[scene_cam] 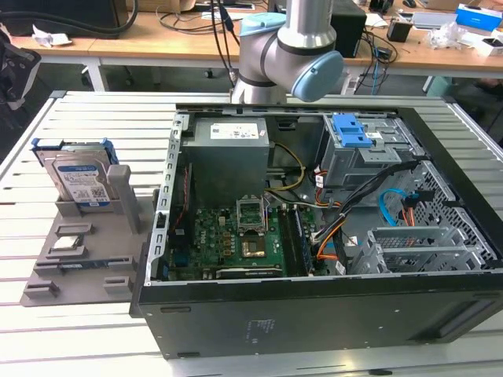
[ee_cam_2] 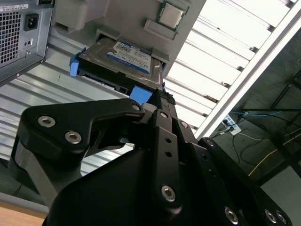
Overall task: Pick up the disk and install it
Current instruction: 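Pick up the disk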
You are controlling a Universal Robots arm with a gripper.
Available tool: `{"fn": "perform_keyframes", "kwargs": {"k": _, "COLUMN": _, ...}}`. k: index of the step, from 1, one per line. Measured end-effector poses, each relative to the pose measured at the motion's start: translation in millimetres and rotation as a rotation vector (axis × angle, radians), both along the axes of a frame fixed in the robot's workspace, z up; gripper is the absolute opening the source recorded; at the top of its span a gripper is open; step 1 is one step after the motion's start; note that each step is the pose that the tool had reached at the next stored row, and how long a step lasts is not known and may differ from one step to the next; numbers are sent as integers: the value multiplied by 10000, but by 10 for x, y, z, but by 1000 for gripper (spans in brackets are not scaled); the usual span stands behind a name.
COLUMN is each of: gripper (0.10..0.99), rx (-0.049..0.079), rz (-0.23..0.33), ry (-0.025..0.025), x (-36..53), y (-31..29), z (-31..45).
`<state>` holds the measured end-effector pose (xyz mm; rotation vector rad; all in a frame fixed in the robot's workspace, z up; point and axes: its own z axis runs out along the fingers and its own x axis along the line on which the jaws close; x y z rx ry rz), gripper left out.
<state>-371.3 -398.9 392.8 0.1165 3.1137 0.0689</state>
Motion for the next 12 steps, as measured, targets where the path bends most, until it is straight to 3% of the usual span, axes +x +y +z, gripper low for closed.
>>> {"fn": "perform_keyframes", "kwargs": {"k": 5, "gripper": 106, "rx": -1, "rz": 319, "ry": 1, "x": -2, "y": 1, "z": 0}}
{"fn": "perform_keyframes", "kwargs": {"k": 12, "gripper": 106, "rx": 0, "rz": 2108, "ry": 0, "x": -1, "y": 0, "z": 0}}
